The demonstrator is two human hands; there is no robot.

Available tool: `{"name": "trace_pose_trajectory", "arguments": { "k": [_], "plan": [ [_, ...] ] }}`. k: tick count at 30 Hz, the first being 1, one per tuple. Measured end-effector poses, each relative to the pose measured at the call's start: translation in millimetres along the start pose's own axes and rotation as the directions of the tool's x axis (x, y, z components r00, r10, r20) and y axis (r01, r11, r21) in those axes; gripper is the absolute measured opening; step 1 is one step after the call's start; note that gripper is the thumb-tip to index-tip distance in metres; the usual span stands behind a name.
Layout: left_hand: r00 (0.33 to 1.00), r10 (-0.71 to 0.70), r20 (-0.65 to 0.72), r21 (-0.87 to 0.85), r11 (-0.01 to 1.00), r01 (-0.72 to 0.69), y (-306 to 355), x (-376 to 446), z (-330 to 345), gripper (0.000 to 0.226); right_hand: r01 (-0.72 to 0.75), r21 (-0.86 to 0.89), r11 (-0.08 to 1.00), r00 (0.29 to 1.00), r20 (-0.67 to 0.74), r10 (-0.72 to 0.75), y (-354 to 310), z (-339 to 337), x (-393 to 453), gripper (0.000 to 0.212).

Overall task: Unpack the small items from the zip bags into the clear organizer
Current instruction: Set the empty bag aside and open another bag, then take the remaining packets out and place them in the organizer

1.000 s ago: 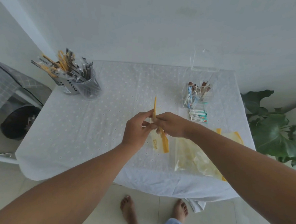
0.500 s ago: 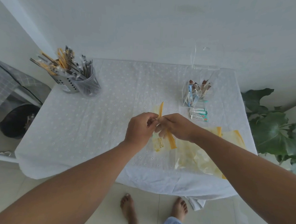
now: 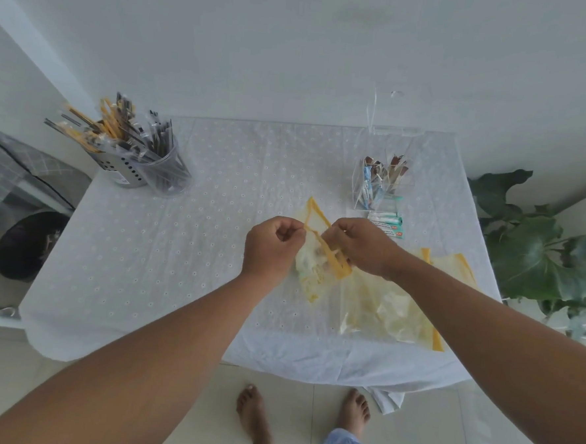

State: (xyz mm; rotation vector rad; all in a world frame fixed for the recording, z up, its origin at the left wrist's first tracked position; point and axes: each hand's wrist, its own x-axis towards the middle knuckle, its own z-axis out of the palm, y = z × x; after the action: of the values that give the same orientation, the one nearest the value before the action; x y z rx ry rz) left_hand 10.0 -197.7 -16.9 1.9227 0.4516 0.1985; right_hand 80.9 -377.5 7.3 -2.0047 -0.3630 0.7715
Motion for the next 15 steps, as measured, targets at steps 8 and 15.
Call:
{"name": "trace_pose_trajectory", "arguments": {
  "k": [8, 15],
  "plan": [
    [0.986, 0.167, 0.001, 0.151, 0.975, -0.165, -29, -7, -33, 0.006, 0.085, -0.120, 0.989, 0.933, -0.339, -0.121, -4, -26, 9, 0.021],
    [0.968, 0.250, -0.002, 0.249, 0.938, -0.241, -52, -31, -48, 0.007, 0.205, -0.250, 0.946, 0.914, -0.298, -0.276, -21, -10, 24, 0.018]
  ]
}}
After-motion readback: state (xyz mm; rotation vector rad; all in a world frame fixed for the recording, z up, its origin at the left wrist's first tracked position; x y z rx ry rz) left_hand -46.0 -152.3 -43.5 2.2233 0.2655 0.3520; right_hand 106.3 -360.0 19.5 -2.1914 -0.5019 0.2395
